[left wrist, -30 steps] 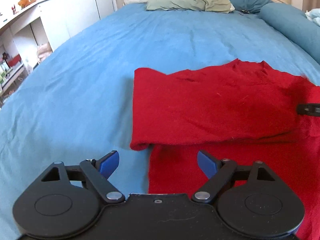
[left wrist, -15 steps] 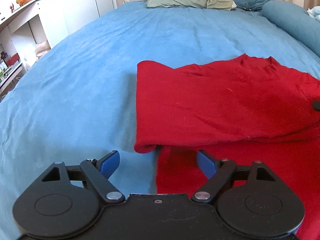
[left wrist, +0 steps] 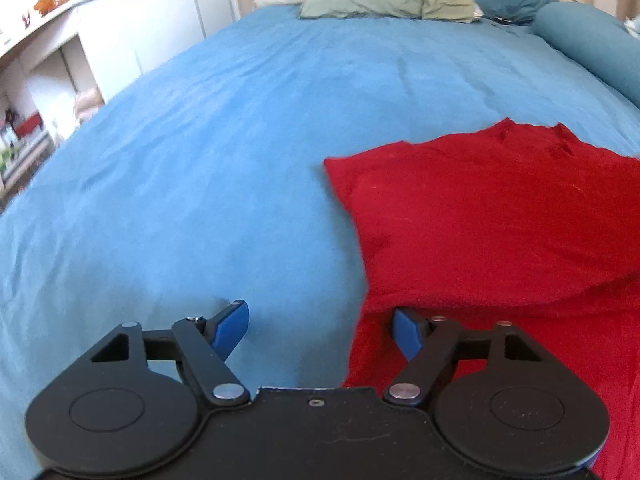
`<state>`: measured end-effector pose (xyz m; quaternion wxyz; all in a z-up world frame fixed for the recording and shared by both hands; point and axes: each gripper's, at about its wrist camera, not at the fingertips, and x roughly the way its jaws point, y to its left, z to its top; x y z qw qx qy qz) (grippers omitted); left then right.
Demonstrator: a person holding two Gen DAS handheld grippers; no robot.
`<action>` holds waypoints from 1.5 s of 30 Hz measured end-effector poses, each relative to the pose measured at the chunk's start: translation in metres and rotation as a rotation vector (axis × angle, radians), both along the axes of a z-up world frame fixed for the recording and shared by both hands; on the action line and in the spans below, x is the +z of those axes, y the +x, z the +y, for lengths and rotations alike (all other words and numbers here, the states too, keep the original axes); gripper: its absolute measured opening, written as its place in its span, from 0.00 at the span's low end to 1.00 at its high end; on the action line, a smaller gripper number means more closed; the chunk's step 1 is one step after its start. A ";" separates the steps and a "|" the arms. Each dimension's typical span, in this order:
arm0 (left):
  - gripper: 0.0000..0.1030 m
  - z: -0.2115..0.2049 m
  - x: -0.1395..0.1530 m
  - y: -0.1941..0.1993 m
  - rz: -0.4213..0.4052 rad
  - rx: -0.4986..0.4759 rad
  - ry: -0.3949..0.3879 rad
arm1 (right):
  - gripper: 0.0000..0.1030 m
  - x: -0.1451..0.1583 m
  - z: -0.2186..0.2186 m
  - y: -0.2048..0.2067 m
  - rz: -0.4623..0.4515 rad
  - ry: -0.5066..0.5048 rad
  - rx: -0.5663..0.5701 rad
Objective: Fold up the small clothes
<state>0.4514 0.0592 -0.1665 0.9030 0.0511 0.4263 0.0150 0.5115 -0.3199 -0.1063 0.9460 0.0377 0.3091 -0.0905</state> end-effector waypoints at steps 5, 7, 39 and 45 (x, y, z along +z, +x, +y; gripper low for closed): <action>0.77 0.003 -0.003 -0.011 0.004 0.006 0.031 | 0.23 -0.061 -0.030 -0.004 0.122 0.076 -0.071; 0.77 0.008 -0.004 -0.016 0.014 0.016 0.030 | 0.24 -0.070 -0.036 -0.010 0.120 0.118 -0.101; 0.82 -0.065 -0.009 0.000 -0.016 -0.164 -0.126 | 1.00 -0.106 -0.016 0.033 0.097 0.073 0.029; 0.82 -0.062 -0.002 -0.007 -0.045 -0.179 -0.112 | 1.00 -0.089 -0.039 0.024 0.048 0.127 -0.079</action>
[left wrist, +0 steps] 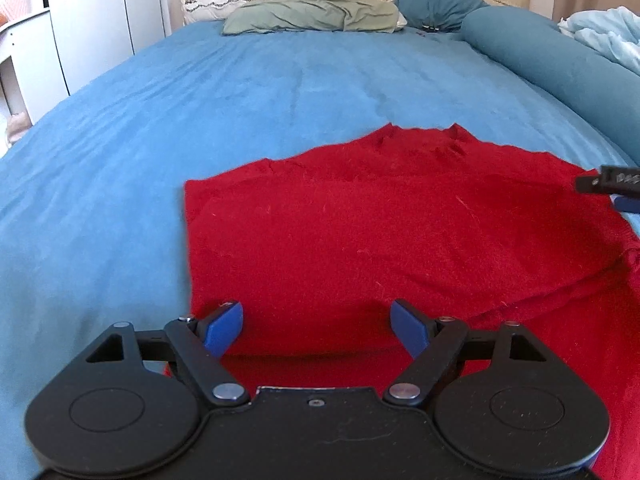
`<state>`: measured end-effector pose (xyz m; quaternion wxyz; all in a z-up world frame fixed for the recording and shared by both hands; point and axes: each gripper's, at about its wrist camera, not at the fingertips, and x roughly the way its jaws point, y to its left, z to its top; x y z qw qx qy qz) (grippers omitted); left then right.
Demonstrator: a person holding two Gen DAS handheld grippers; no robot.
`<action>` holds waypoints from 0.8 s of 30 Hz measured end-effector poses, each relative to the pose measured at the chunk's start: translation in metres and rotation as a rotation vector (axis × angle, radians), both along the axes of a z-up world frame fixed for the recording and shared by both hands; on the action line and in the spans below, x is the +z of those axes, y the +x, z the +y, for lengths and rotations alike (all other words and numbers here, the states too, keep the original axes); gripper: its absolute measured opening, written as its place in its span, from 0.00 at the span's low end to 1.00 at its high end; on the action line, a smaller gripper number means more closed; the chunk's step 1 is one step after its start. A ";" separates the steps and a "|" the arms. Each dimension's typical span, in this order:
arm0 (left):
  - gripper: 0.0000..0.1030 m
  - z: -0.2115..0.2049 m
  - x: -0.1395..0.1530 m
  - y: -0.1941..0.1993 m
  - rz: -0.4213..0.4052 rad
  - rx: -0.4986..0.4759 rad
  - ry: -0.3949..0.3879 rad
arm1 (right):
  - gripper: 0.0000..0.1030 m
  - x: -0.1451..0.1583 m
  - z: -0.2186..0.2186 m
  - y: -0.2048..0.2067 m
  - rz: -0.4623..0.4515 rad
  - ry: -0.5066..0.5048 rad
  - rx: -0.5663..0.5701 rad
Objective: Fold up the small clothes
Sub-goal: 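Move both tools open toward the sweater hem, then close the left tool on the hem while the right tool grips the hem too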
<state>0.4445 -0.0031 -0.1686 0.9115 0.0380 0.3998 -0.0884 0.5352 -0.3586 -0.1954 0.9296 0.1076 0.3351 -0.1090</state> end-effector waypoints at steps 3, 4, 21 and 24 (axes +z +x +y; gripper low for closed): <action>0.83 0.003 0.024 -0.018 -0.049 0.008 0.016 | 1.00 0.031 0.002 -0.027 -0.081 0.004 0.057; 0.83 0.005 0.032 -0.024 -0.065 0.012 0.022 | 1.00 0.039 0.002 -0.036 -0.095 0.006 0.073; 0.96 0.085 0.111 -0.190 -0.118 0.117 -0.038 | 1.00 0.142 -0.008 -0.285 -0.182 -0.041 0.215; 0.96 0.097 0.111 -0.226 -0.105 0.123 -0.032 | 1.00 0.138 -0.004 -0.328 -0.145 -0.070 0.205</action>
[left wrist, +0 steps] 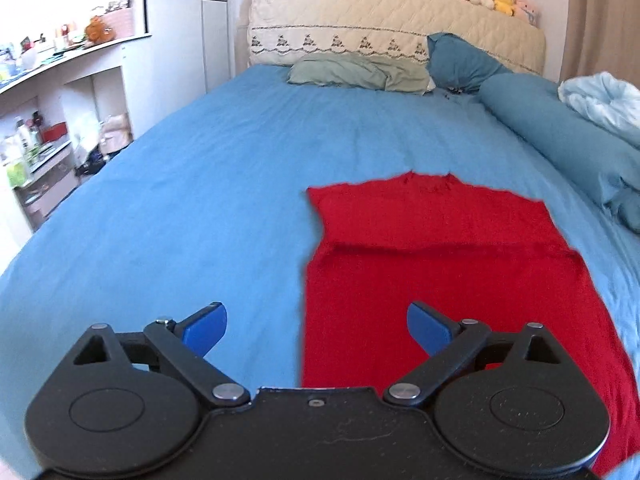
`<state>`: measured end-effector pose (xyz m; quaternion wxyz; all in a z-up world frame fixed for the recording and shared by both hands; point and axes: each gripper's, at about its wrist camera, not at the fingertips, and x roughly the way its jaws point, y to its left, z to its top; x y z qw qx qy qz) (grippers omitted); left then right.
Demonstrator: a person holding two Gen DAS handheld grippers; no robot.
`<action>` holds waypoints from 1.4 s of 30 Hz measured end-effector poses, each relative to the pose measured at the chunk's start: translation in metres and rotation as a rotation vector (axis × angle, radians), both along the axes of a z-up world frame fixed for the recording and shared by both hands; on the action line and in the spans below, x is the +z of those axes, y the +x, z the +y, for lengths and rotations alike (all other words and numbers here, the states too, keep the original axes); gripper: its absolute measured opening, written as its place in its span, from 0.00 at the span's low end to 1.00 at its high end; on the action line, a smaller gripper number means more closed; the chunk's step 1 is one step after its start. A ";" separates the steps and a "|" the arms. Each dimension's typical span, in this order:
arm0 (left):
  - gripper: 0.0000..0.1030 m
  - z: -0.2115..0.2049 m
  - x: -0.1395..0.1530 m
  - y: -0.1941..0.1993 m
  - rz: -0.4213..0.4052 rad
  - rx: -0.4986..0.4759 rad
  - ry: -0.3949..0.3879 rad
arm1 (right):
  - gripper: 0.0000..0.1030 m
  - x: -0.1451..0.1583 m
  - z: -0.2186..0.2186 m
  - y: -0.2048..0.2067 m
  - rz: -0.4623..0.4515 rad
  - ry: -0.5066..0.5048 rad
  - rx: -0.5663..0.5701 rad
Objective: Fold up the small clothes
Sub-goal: 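Close the left tool on the hem while the right tool grips the hem too, then lift the hem with both tools toward the collar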
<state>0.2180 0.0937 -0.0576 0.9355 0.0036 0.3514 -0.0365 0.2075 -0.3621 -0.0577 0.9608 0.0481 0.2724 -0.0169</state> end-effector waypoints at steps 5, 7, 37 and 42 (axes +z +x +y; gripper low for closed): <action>0.95 0.018 -0.013 -0.047 0.056 -0.004 -0.061 | 1.00 -0.018 0.009 -0.060 0.091 0.043 -0.001; 0.93 0.022 -0.025 -0.061 0.084 -0.001 -0.084 | 1.00 -0.032 0.014 -0.075 0.132 0.050 -0.005; 0.07 0.003 -0.110 -0.086 0.210 -0.049 -0.089 | 0.25 -0.133 0.042 -0.110 0.311 0.084 -0.125; 0.04 0.002 -0.099 -0.092 0.185 -0.058 -0.070 | 0.21 -0.126 0.036 -0.113 0.283 0.141 -0.140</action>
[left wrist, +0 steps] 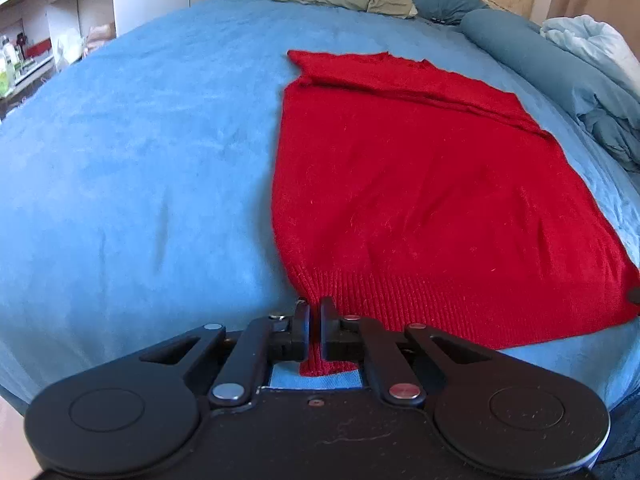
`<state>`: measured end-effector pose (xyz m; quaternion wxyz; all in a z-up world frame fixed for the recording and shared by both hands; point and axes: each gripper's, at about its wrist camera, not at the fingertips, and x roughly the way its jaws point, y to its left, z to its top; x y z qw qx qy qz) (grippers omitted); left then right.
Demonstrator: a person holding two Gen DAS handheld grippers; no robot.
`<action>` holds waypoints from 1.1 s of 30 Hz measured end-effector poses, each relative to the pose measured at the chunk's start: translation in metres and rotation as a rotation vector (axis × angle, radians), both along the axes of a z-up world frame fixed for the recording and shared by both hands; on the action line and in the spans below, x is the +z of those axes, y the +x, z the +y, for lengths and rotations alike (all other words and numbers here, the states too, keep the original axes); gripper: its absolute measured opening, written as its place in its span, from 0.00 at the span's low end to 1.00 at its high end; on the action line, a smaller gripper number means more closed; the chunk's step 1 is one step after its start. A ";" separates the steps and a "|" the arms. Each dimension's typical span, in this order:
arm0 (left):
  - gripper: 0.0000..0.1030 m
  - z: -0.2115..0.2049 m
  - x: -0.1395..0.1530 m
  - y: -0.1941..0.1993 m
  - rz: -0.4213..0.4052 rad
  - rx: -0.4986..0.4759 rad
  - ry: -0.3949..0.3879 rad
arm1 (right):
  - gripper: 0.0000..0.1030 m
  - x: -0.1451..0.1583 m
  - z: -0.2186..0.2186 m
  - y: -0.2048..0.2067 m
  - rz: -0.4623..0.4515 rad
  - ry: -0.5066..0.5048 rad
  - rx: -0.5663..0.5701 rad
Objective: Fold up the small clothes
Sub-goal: 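Lift the hem with both tools toward the collar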
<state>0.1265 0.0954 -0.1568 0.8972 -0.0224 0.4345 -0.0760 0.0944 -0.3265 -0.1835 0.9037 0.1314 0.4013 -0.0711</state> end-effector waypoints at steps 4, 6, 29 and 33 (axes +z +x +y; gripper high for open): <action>0.04 0.006 0.029 -0.003 -0.037 0.015 -0.043 | 0.21 0.021 -0.010 -0.004 -0.059 0.076 -0.021; 0.04 0.009 0.049 0.001 -0.073 0.023 -0.073 | 0.20 0.038 -0.017 -0.001 -0.096 0.115 -0.021; 0.04 -0.040 0.037 0.428 -0.120 0.322 -0.181 | 0.20 0.064 -0.071 0.447 -0.227 0.158 -0.055; 0.04 -0.035 0.006 0.454 -0.061 0.363 -0.200 | 0.20 0.025 -0.080 0.481 -0.200 0.173 -0.079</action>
